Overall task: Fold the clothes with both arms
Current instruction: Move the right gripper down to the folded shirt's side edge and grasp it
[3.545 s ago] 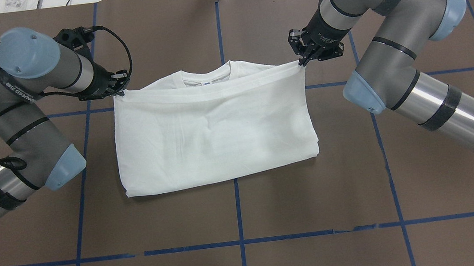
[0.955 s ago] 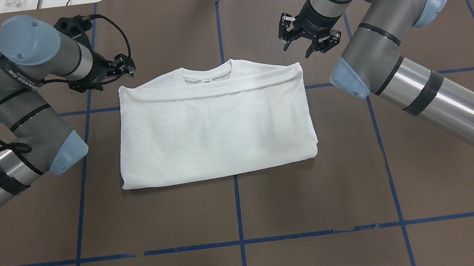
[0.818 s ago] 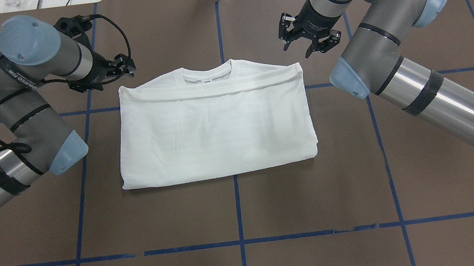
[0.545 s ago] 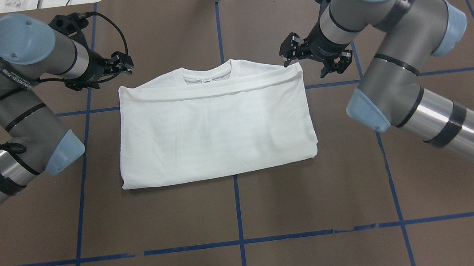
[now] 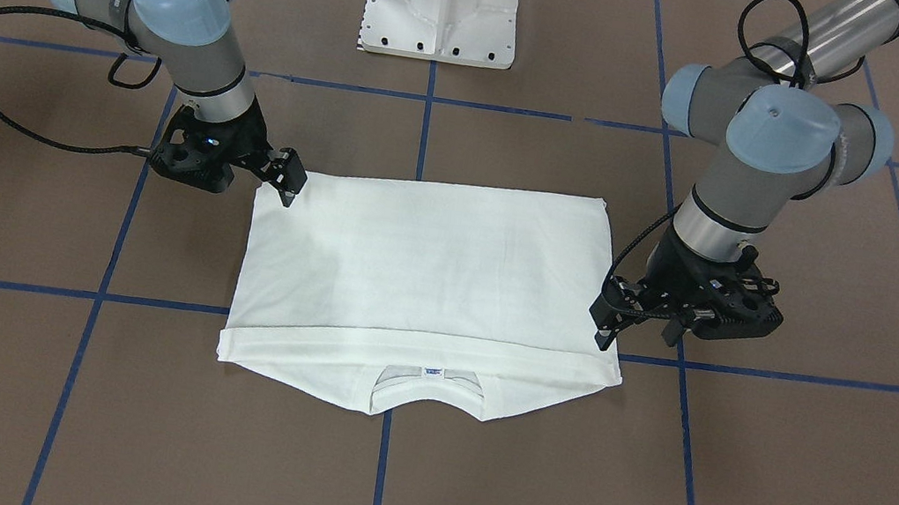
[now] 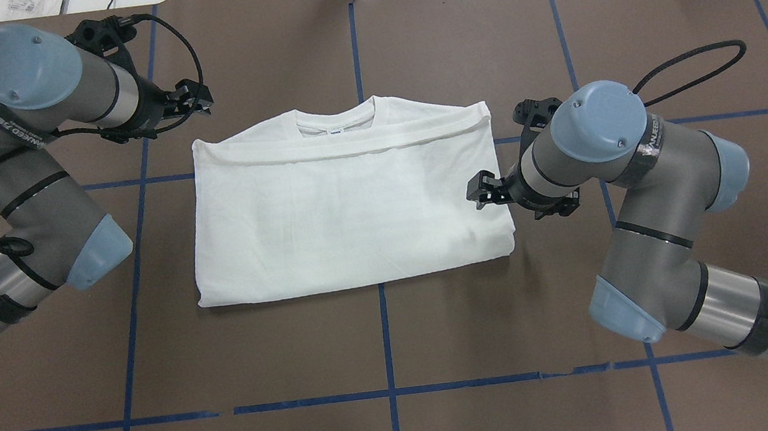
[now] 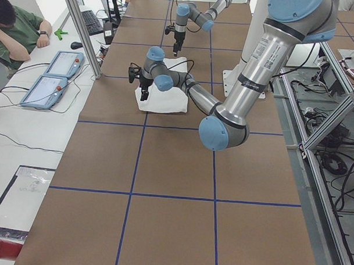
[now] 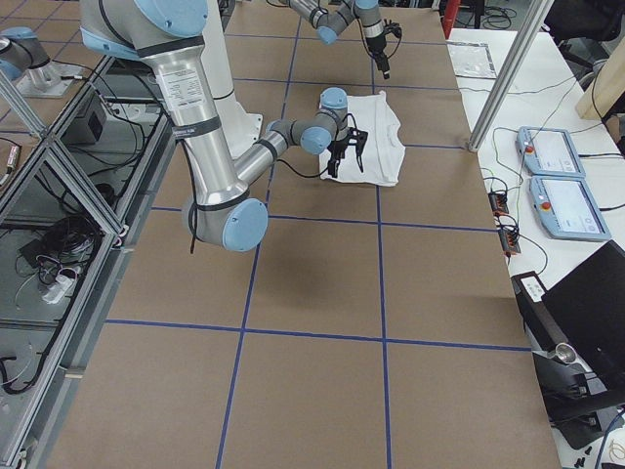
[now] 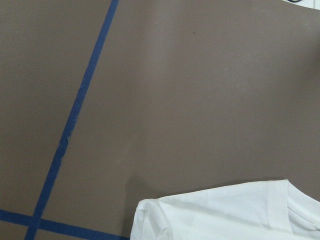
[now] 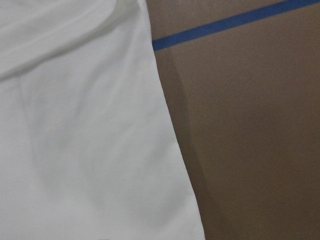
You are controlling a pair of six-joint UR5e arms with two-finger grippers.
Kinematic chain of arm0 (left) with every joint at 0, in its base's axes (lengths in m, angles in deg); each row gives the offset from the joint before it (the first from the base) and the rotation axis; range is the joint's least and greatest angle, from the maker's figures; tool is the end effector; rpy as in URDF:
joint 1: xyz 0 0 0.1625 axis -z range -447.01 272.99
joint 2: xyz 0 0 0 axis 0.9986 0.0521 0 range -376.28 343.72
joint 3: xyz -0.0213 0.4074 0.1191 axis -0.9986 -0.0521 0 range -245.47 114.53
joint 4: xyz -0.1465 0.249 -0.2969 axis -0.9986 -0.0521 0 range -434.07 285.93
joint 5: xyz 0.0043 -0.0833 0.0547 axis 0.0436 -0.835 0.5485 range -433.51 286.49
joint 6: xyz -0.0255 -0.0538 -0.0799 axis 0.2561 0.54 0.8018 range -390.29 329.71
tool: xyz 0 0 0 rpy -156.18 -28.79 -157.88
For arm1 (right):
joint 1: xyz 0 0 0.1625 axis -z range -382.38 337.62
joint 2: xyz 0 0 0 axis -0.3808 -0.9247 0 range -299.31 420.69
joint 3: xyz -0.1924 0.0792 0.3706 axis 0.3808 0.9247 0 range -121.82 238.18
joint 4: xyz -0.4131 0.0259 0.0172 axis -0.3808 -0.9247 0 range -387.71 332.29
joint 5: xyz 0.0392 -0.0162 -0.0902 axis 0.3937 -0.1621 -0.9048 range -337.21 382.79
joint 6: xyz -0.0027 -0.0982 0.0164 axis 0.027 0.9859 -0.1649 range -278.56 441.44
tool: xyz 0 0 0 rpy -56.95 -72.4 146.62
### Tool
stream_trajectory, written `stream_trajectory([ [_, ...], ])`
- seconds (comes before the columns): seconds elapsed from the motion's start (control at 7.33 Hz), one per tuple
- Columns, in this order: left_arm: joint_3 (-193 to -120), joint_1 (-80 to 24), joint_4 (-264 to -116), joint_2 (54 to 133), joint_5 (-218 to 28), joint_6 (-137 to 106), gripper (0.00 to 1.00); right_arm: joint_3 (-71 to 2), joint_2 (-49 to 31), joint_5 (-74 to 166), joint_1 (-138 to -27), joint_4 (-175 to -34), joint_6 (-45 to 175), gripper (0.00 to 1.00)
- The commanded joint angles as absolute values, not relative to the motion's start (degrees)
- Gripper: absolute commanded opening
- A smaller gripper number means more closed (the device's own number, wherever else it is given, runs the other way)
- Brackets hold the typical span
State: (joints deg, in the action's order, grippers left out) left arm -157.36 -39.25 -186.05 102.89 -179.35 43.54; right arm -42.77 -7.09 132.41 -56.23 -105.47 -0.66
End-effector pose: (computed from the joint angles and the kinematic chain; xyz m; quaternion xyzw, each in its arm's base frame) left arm 0.3782 -0.5746 0.3092 0.1296 0.4404 -0.1820 0.8696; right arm -0.4641 -0.4316 0.3363 -0.0114 -0.4114 0.1399 0.9006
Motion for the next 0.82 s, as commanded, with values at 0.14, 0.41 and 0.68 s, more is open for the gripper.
stream_trajectory([
  [0.14, -157.67, -39.55, -186.04, 102.99, -178.18, 43.45, 0.99, -40.87, -7.07, 131.86, -53.94, -105.4, -0.74, 1.0],
  [0.41, -157.67, -39.55, -185.96, 102.99, -178.18, 43.27, 0.99, -40.96, -6.72, 132.3, -53.5, -105.4, -0.74, 0.92],
  [0.68, -157.58, -39.55, -185.96, 103.08, -178.18, 43.19, 0.99, -41.04, -6.72, 132.39, -53.14, -105.23, -0.74, 0.38],
])
